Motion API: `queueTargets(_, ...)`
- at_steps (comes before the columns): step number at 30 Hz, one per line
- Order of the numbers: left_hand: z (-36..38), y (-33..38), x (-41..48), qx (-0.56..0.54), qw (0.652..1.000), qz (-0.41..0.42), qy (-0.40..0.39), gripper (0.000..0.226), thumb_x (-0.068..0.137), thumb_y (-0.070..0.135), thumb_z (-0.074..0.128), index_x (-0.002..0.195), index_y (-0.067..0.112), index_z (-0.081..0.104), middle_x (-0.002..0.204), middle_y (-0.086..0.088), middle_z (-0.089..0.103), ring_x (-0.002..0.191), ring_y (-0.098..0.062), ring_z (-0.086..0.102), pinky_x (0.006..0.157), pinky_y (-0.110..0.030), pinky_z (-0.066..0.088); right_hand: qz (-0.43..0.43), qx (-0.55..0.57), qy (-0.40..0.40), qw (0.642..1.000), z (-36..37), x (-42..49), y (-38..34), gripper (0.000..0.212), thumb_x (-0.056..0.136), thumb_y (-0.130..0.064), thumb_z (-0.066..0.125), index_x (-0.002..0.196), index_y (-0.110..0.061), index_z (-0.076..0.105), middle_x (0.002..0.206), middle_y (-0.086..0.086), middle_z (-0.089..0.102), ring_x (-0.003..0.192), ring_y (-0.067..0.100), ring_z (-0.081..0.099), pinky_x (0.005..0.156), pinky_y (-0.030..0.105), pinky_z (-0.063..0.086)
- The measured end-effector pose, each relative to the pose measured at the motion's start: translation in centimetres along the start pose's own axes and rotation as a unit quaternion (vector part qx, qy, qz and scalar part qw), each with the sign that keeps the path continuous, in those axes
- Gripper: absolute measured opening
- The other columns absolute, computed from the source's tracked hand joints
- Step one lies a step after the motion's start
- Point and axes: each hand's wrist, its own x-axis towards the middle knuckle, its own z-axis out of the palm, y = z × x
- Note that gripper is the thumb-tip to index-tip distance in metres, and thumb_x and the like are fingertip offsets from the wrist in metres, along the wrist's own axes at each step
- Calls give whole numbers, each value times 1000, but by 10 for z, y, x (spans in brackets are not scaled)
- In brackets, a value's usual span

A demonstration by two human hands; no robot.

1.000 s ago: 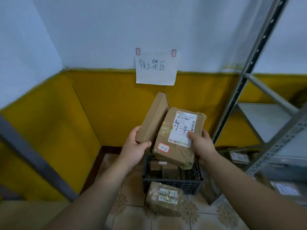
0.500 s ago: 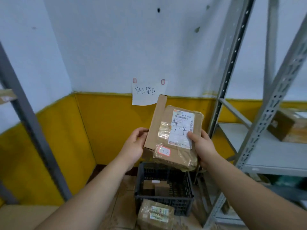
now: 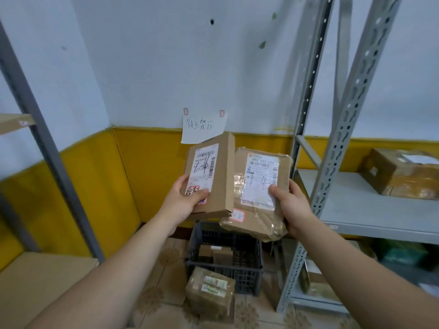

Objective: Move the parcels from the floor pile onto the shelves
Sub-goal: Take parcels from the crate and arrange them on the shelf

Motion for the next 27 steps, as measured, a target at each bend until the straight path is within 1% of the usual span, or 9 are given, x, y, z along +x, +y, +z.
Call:
queueTargets(3, 3, -5, -18, 20, 999, 16, 42, 77, 82, 29, 76, 146, 30, 35, 120, 6, 57, 90, -1, 57, 67, -13, 42, 4, -3, -1, 1000, -17, -11, 6, 57, 93, -13, 64, 144, -23, 43, 114, 1, 69, 90, 22, 72, 65, 37, 60)
queueTargets(5, 5, -6, -28, 27, 999, 17, 41, 81, 83, 25, 76, 149, 29, 29, 123, 6, 57, 93, -2, 58, 72, -14, 45, -6, -18, 7, 1000, -23, -21, 7, 60, 92, -14, 65, 146, -24, 41, 120, 2, 67, 91, 20, 71, 61, 32, 58)
queueTargets(9, 9, -3, -36, 74, 996, 6, 41, 98, 83, 27, 75, 155, 27, 8, 138, 7, 49, 121, -18, 52, 104, -39, 42, -50, -53, 35, 997, -29, -38, 1, 65, 92, -16, 66, 150, -25, 36, 132, 1, 60, 93, 13, 66, 61, 26, 54)
queueTargets(11, 13, 1, -37, 116, 993, 1, 14, 98, 83, 32, 75, 155, 22, 9, 140, 8, 49, 126, -19, 50, 109, -43, 38, -71, -75, 36, 994, -29, -44, -3, 66, 92, -16, 66, 150, -27, 36, 131, -1, 58, 91, 12, 66, 59, 25, 54)
queueTargets(14, 20, 7, -43, 168, 985, 26, -35, 88, 83, 32, 75, 152, 18, 22, 139, 4, 54, 122, -19, 55, 105, -37, 42, -94, -104, 35, 990, -23, -54, -6, 66, 92, -15, 67, 149, -29, 36, 129, -3, 58, 87, 9, 66, 56, 21, 55)
queueTargets(18, 14, 6, -46, 181, 980, 62, -52, 93, 77, 38, 79, 151, 24, 24, 136, 5, 57, 118, -18, 57, 101, -44, 47, -73, -91, 49, 992, -16, -65, -2, 65, 92, -14, 66, 149, -27, 36, 110, -9, 60, 84, 11, 67, 54, 22, 55)
queueTargets(20, 9, 3, -49, 140, 986, 58, -63, 88, 79, 30, 78, 150, 25, 26, 130, 5, 61, 107, -14, 63, 88, -35, 53, -43, -67, 71, 994, -19, -73, 5, 64, 93, -15, 65, 148, -27, 35, 121, -2, 61, 89, 16, 68, 60, 28, 56)
queueTargets(23, 3, -7, -53, 97, 992, 52, -66, 74, 85, 18, 73, 145, 27, 32, 122, 6, 63, 102, -12, 65, 72, -22, 52, -16, -33, 133, 990, -33, -90, 20, 65, 93, -14, 64, 149, -27, 34, 128, 2, 61, 92, 20, 68, 66, 35, 57)
queueTargets(27, 9, -24, -55, 74, 993, 40, -83, 74, 87, 14, 71, 146, 28, 30, 114, 9, 61, 103, -13, 62, 79, -25, 50, 13, 9, 204, 979, -69, -114, 28, 54, 95, -17, 62, 144, -26, 41, 119, 5, 66, 92, 24, 69, 63, 37, 56)
